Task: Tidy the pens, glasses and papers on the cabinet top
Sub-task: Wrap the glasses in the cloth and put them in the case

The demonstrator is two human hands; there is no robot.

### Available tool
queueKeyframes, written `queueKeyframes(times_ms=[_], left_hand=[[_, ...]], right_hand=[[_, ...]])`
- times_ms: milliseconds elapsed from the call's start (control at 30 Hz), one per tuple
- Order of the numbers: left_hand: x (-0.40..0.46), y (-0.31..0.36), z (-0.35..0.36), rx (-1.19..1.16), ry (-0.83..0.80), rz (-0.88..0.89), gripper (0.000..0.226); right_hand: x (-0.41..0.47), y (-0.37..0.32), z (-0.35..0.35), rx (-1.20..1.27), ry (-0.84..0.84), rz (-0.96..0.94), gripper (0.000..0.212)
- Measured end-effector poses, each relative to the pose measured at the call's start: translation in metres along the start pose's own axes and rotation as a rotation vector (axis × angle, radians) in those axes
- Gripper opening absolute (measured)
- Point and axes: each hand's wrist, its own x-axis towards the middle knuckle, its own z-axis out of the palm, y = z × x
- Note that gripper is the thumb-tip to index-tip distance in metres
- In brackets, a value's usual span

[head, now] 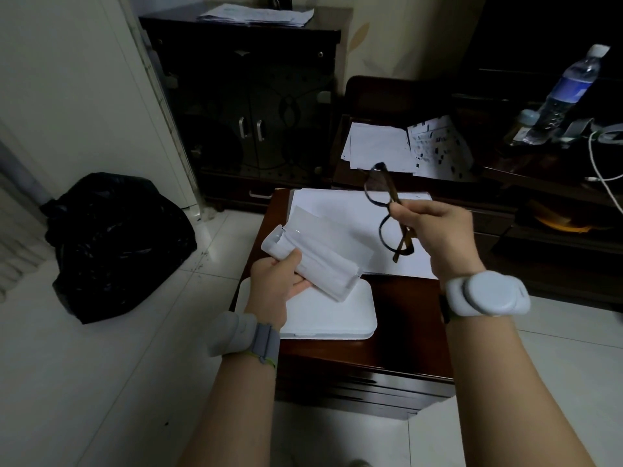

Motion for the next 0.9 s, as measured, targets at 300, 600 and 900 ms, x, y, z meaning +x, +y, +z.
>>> queueKeyframes(times_ms=[300,600,900], left_hand=[[-0.003,-0.001,0.000,0.016,-0.050,0.009,0.006],[-0.003,0.001,-0.001,0.015,-0.051,0.022,0.005],[-0.005,0.001,0.001,0.010,-0.062,0.008,0.009]], right_hand=[[-0.021,0.002,0.039,0.037,-0.271,0.063,0.018],[-0.025,0.022,0.048,-0.173,-0.266,0.049,0.012],[-0.023,0.026,0.049,-0.272,-0.283,-0.009,0.007]])
